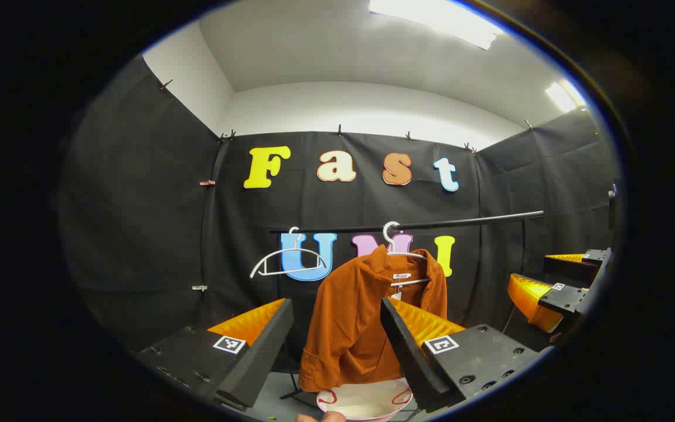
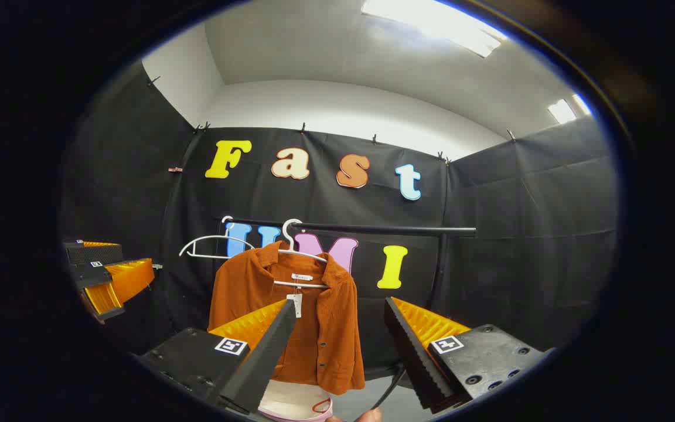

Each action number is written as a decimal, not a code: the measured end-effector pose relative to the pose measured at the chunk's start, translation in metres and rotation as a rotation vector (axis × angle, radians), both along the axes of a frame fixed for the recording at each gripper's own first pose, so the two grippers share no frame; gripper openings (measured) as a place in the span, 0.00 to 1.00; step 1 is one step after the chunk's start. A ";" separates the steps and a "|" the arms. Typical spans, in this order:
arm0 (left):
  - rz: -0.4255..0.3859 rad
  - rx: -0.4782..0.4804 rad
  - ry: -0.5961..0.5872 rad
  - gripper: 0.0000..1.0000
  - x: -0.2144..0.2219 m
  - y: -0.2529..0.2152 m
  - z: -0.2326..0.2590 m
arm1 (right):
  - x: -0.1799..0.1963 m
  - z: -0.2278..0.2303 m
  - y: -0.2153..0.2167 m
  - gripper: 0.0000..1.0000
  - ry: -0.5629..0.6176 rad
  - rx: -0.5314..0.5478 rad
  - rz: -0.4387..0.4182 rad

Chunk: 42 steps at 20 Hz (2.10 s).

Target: Grasp the clothes on the hanger with both hands and then place them into the laundry hamper below.

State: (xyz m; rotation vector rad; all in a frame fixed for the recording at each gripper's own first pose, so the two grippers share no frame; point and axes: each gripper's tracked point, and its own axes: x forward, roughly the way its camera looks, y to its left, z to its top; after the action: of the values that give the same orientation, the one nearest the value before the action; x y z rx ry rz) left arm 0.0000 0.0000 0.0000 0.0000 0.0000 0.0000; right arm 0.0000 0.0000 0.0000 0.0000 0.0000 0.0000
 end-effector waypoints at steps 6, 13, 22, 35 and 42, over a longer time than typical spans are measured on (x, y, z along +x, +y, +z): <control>-0.006 0.016 0.014 0.95 0.003 -0.003 -0.007 | 0.000 0.000 0.002 0.97 -0.003 0.006 -0.006; 0.024 0.050 0.040 0.95 0.011 0.003 -0.020 | -0.002 0.003 0.004 0.98 -0.029 0.028 0.045; -0.039 0.030 0.053 0.95 0.031 -0.021 -0.025 | 0.037 -0.008 0.011 0.99 0.000 -0.005 0.050; -0.053 0.053 0.073 0.95 0.171 -0.058 -0.075 | 0.158 -0.073 0.005 0.98 0.033 0.019 0.083; 0.016 0.126 0.099 0.95 0.255 -0.074 -0.125 | 0.236 -0.120 0.015 0.98 0.069 0.087 0.133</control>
State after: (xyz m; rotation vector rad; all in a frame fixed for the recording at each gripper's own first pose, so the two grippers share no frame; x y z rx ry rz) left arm 0.2555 -0.0738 -0.1250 0.1262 0.0994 0.0160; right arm 0.2363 0.0146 -0.1204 0.0872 0.0691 0.1326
